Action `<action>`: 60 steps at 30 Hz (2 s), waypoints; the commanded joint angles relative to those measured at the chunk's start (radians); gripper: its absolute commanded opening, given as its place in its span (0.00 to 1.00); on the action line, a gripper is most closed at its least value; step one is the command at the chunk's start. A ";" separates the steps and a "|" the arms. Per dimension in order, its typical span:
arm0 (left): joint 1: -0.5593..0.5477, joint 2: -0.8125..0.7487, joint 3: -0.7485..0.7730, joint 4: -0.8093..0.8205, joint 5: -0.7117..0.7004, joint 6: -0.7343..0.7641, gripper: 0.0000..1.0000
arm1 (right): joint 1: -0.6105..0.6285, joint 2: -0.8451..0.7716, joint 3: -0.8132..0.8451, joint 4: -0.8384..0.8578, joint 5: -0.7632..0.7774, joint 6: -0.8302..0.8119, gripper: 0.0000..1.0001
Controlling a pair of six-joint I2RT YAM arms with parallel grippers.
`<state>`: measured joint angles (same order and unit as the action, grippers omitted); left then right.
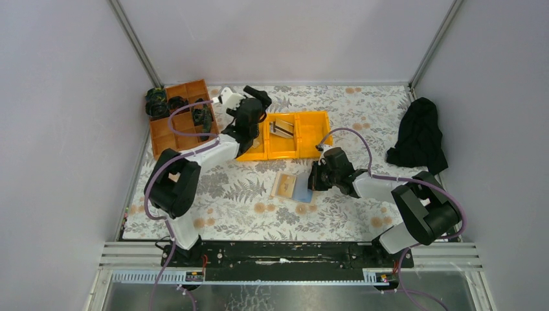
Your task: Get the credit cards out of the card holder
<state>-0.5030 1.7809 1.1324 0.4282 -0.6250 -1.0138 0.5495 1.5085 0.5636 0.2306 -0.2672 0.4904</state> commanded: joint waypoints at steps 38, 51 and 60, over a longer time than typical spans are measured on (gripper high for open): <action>-0.257 -0.194 -0.590 0.080 0.511 0.280 0.38 | 0.151 -0.208 -0.049 0.069 0.161 0.134 0.00; -0.257 -0.164 -0.643 0.130 0.514 0.199 0.28 | 0.250 -0.177 -0.160 0.075 0.213 0.234 0.00; -0.258 -0.244 -0.665 0.063 0.472 0.159 0.29 | 0.226 -0.188 -0.140 -0.017 0.270 0.211 0.00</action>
<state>-0.7593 1.5921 0.4900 0.5152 -0.1020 -0.8333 0.7929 1.3384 0.4019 0.2512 -0.0406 0.7086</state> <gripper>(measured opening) 0.284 0.011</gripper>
